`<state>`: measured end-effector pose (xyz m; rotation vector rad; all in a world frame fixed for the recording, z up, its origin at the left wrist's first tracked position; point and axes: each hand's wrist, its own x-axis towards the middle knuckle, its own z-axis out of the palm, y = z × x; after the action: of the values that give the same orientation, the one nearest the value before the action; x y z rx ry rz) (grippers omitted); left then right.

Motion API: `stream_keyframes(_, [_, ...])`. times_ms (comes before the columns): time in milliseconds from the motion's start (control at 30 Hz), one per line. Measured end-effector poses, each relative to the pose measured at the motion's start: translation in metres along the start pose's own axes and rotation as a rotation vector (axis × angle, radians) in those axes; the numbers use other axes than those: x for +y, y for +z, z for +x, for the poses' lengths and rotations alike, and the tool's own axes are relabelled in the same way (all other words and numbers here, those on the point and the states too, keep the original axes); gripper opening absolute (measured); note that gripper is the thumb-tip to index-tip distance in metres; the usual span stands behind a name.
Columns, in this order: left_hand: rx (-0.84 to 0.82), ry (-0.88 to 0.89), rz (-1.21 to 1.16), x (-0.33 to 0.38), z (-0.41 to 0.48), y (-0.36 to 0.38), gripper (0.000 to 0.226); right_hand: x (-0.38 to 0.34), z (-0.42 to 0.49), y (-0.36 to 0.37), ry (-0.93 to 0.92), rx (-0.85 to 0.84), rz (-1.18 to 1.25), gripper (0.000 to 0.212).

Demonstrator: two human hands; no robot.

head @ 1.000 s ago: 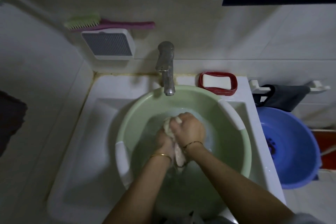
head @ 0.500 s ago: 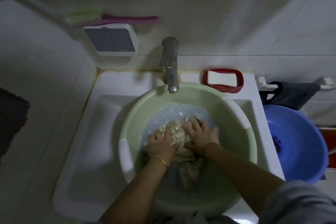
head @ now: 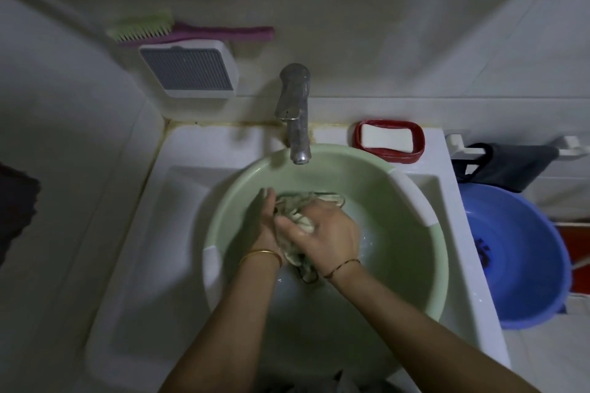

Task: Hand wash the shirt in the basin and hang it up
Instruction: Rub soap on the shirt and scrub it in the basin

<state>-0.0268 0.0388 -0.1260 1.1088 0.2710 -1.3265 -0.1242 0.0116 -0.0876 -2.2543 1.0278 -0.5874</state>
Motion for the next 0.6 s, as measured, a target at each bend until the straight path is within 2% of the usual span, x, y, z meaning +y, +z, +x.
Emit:
stream_keyframes(100, [-0.02,-0.051,0.129,-0.002,-0.012,0.01,0.056,-0.004,0.005,0.004,-0.067,0.153,-0.026,0.04])
stream_keyframes(200, [0.093,-0.001,0.333,-0.01,-0.032,0.026,0.03,0.01,0.019,0.004,0.158,-0.047,-0.056,0.037])
stream_keyframes(267, [0.25,0.132,0.528,-0.015,-0.036,0.031,0.033,0.033,0.028,0.004,0.293,-0.12,-0.089,0.033])
stream_keyframes(367, [0.39,0.449,1.226,-0.013,-0.027,0.013,0.032,0.064,0.033,0.005,0.241,-0.186,-0.301,0.027])
stream_keyframes(433, [0.459,0.532,1.68,-0.012,-0.017,-0.009,0.037,0.078,0.031,0.01,0.27,-0.324,-0.417,0.048])
stream_keyframes(500, [0.444,0.404,1.985,-0.018,-0.008,-0.022,0.06,0.084,0.021,0.02,0.304,-0.463,-0.525,0.073])
stream_keyframes(600, [0.33,0.138,2.234,-0.04,0.0,-0.029,0.063,0.086,0.001,0.045,0.147,-0.643,-0.669,0.074])
